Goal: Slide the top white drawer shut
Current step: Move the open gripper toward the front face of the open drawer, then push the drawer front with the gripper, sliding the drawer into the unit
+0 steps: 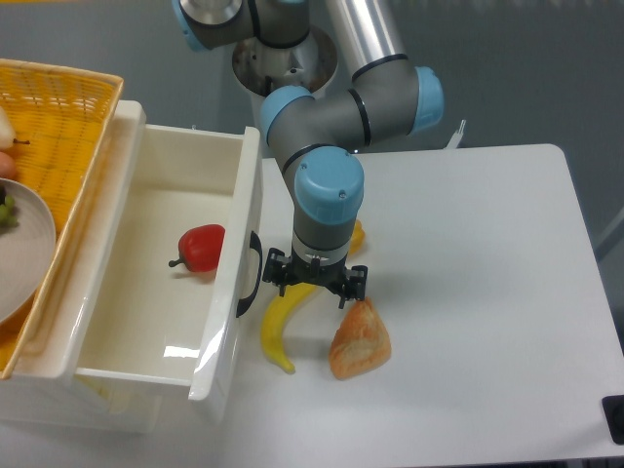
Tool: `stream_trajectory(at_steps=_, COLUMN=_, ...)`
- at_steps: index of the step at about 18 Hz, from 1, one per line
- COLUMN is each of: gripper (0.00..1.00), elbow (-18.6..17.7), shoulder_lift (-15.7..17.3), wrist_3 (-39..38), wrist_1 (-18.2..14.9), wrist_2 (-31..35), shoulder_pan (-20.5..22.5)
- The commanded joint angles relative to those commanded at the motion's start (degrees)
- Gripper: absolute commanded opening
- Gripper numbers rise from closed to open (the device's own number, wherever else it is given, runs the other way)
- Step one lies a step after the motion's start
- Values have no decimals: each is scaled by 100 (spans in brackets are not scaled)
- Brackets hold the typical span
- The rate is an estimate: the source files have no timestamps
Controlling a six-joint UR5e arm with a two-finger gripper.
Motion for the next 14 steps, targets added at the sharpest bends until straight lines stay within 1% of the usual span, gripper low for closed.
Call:
stream_trajectory(at_steps=4, gripper=100, elbow=9, shoulder_lift=0, wrist_3=-9, wrist_1=0, wrist_2=-140, shoulder_pan=-9)
stream_trajectory(at_steps=14, gripper=100, elbow=35, shoulder_lift=18, wrist_3=-18, wrist_1=-26, wrist_2=-158, shoulder_pan=-132)
